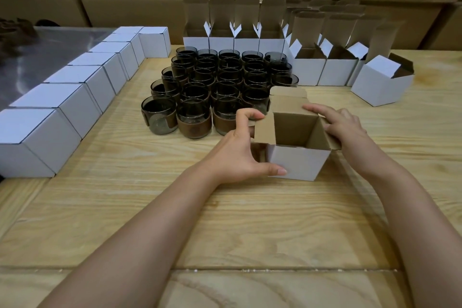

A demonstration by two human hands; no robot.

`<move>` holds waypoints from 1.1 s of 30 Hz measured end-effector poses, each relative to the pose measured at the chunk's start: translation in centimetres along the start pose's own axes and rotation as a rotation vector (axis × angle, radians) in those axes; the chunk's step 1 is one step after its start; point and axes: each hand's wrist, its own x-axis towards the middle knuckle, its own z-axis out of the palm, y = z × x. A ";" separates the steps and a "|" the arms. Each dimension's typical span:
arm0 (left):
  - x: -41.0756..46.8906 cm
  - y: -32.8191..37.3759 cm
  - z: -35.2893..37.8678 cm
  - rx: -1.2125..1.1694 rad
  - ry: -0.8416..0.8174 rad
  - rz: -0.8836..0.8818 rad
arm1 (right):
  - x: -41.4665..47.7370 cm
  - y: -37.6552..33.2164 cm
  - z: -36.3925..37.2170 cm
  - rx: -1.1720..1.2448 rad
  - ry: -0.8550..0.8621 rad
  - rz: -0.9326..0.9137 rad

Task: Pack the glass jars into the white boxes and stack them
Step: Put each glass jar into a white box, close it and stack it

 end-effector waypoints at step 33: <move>0.4 -0.9 0.2 0.012 -0.031 0.083 | 9.7 -13.8 5.2 -0.565 -0.427 -0.140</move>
